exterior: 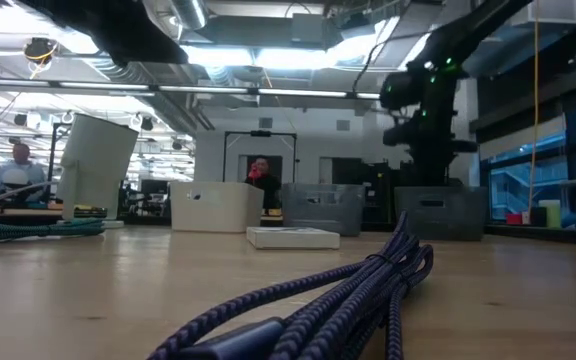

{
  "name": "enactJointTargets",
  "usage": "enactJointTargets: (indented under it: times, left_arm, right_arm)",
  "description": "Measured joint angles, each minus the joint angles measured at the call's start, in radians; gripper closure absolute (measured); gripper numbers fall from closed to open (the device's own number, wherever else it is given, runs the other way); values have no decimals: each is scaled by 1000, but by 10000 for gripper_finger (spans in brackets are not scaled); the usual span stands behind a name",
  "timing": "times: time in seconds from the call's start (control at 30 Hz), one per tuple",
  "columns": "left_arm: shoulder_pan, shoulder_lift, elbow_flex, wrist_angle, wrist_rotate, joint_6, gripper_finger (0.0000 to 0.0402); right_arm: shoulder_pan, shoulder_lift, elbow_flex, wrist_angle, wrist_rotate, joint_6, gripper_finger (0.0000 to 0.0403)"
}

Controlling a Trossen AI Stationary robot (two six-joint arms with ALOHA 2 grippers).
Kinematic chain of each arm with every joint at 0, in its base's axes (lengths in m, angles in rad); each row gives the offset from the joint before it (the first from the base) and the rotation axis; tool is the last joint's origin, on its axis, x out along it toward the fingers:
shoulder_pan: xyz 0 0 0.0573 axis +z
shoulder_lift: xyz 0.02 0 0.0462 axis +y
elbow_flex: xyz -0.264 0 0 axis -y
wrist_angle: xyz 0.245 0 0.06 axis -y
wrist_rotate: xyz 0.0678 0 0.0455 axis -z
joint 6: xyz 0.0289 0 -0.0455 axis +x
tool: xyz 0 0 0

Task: Pick and place items into bin
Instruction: Put the black charger cable into the right black bin, then put the blue charger cable into the right black bin

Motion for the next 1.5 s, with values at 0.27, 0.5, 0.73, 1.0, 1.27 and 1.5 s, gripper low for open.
enactJointTargets:
  times: [0.27, 0.5, 0.73, 1.0, 1.27, 1.5]
  left_arm:
    - [7, 0, 0, 0, 3, -2, 400]
    - [7, 0, 0, 0, 2, -1, 400]
    - [7, 0, 0, -1, 2, 0, 400]
    - [7, 0, 0, -1, 1, 1, 400]
    - [33, 0, 0, -1, -32, -28, 400]
    - [85, 0, 0, 0, -34, -114, 400]
  right_arm:
    - [-13, 108, 0, -19, 3, -81, 349]
    - [-13, 112, 0, -6, 3, -132, 328]
    - [-18, 104, 0, -10, 47, -161, 295]
    - [-55, 32, 0, -16, 48, -172, 260]
    - [-72, -67, 0, -46, 47, -189, 239]
    - [-71, -163, 0, -39, -52, -184, 238]
